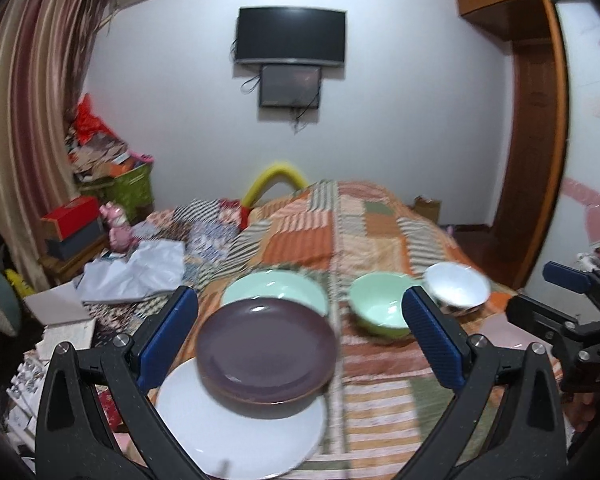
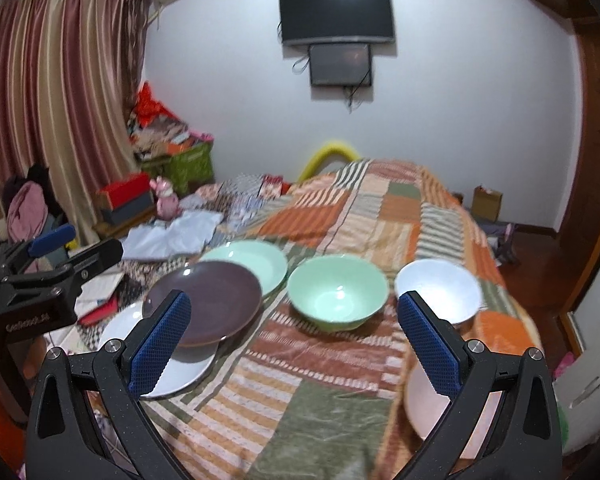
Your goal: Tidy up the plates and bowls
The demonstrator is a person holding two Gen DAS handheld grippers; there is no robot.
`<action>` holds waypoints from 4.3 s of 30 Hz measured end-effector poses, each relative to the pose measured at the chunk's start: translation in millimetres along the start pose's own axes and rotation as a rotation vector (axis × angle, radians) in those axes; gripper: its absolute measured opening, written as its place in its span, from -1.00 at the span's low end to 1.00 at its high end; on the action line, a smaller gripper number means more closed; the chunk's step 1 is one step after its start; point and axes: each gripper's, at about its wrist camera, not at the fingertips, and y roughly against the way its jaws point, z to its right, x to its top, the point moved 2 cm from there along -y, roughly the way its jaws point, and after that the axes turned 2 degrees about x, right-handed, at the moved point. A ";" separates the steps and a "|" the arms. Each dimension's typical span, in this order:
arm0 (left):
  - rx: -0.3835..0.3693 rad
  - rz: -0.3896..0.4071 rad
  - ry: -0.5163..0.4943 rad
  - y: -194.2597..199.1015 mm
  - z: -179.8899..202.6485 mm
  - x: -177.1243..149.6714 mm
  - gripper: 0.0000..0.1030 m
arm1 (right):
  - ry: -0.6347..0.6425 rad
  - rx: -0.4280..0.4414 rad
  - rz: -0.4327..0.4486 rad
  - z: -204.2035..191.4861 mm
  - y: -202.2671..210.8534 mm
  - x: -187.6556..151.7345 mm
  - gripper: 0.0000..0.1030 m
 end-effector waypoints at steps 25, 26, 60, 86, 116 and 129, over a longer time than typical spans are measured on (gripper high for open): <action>0.063 -0.528 0.067 -153.8 -131.8 -73.4 0.30 | -0.055 0.125 -0.362 -27.0 -148.8 -30.0 0.20; 0.057 -0.534 0.068 -156.9 -132.5 -75.5 0.25 | -0.058 0.128 -0.373 -27.6 -152.2 -31.5 0.12; -0.080 -0.649 0.125 -193.4 -137.7 -99.1 -0.41 | -0.086 0.162 -0.443 -34.9 -194.4 -38.9 -0.43; -0.107 -0.567 0.101 -135.2 -106.8 -75.7 -0.41 | -0.086 0.149 -0.351 -21.1 -137.5 -30.2 -0.44; -0.167 -0.553 0.052 -60.8 -18.0 -80.0 -0.41 | -0.151 0.091 -0.281 30.2 -45.8 -64.9 -0.43; -0.212 -0.610 0.018 -71.2 16.6 -101.5 -0.41 | -0.220 0.046 -0.314 58.0 -35.4 -91.1 -0.43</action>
